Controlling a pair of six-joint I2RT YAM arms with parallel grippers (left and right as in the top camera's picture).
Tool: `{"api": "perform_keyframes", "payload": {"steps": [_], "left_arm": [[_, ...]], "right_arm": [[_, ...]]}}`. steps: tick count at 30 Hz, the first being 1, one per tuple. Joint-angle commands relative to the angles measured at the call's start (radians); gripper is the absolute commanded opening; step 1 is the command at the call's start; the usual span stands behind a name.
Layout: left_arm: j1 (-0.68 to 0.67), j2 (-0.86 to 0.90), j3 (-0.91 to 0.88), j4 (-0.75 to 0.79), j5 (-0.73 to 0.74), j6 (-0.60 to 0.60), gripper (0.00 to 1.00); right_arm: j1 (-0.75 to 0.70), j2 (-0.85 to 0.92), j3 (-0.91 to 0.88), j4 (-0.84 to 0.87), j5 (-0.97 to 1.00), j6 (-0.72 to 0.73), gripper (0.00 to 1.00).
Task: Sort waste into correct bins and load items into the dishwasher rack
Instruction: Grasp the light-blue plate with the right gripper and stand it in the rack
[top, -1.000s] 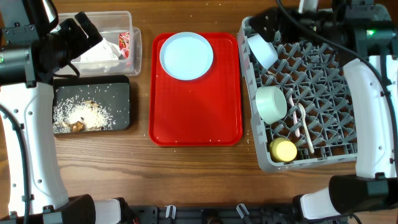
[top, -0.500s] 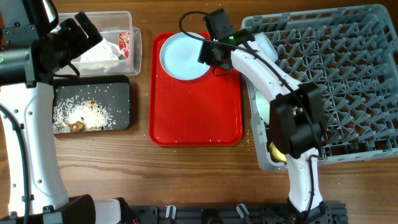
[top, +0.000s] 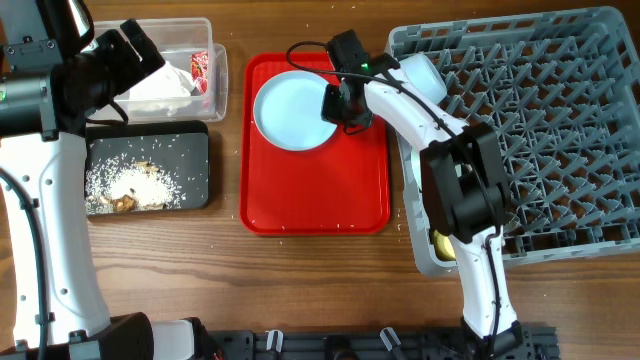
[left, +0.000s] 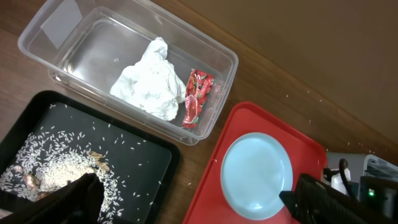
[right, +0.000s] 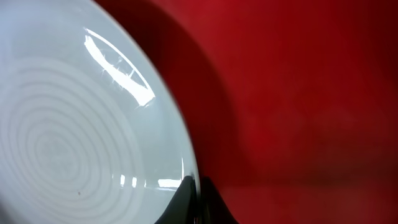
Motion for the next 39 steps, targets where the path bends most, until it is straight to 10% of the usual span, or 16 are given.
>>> {"api": "perform_keyframes", "payload": {"steps": [1,10,25,32,35,39], "left_arm": [[0.007,-0.001,-0.005,0.002,-0.013,0.015,1.00],[0.007,-0.001,-0.005,0.002,-0.013,0.015,1.00],[0.007,-0.001,-0.005,0.002,-0.013,0.015,1.00],[0.007,-0.001,-0.005,0.002,-0.013,0.015,1.00],[0.007,-0.001,-0.005,0.002,-0.013,0.015,1.00],[0.007,-0.001,-0.005,0.003,-0.013,0.015,1.00]], "right_arm": [[-0.058,-0.196,0.082,-0.108,0.042,-0.198,0.04],[-0.247,-0.731,0.085,-0.257,0.737,-0.566,0.04],[-0.302,-0.391,-0.047,-0.123,1.047,-0.640,0.04],[-0.302,-0.379,-0.047,-0.121,1.009,-0.560,0.70],[-0.302,-0.679,-0.047,-0.179,0.860,-0.535,1.00],[-0.302,-0.989,-0.047,-0.204,0.592,-0.535,1.00]]}}
